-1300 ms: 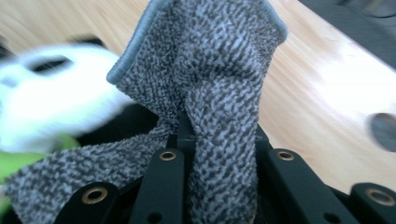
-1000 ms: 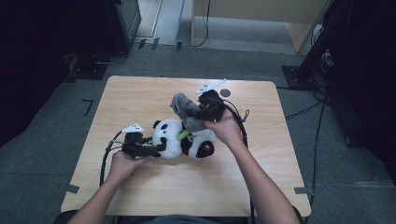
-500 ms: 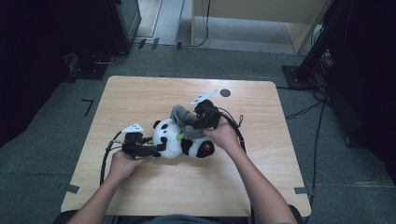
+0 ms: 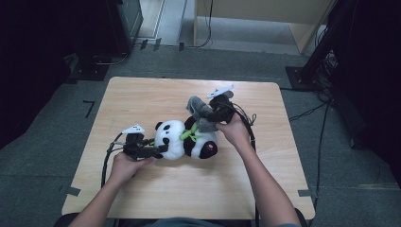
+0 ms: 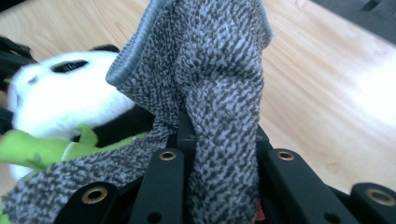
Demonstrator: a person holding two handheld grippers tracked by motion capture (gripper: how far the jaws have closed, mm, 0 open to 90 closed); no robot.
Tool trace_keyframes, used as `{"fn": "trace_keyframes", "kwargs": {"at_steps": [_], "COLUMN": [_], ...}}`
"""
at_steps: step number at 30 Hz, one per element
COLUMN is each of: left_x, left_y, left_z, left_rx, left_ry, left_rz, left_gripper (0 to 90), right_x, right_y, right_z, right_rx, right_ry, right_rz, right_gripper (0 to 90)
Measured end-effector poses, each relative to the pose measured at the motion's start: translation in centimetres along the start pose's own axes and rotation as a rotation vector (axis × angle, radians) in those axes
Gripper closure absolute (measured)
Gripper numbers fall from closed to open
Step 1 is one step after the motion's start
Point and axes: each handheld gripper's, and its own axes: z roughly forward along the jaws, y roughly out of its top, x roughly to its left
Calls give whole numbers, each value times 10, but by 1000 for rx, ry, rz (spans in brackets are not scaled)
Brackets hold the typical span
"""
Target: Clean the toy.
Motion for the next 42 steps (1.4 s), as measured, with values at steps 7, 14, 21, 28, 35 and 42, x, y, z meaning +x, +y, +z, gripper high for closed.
{"fn": "trace_keyframes", "kwargs": {"at_steps": [7,14,21,28,35,42], "left_x": [-1,-1,-1,1,-4,-4], "left_y": [0,-1,-2,-1,-4,-11], "left_z": [0,0,1,0,-5,3], "left_rx": [-2,-2,-14,-23,-28,-76], "left_ry": [6,14,10,3,32,42], "left_rz": [7,25,44,21,128,164], "left_gripper": [347,305,280,210,192,176], "right_x": [29,71,104,90,78,69], "right_y": [16,28,20,16,17,23], "right_z": [-17,-6,24,35,40,46], "right_rx": [-74,-77,28,41,38,60], "right_ry": [22,119,135,144,166,176], "right_rz": [-30,-35,-84,-57,-28,-7], "right_gripper": [767,767,768,775,775,778]}}
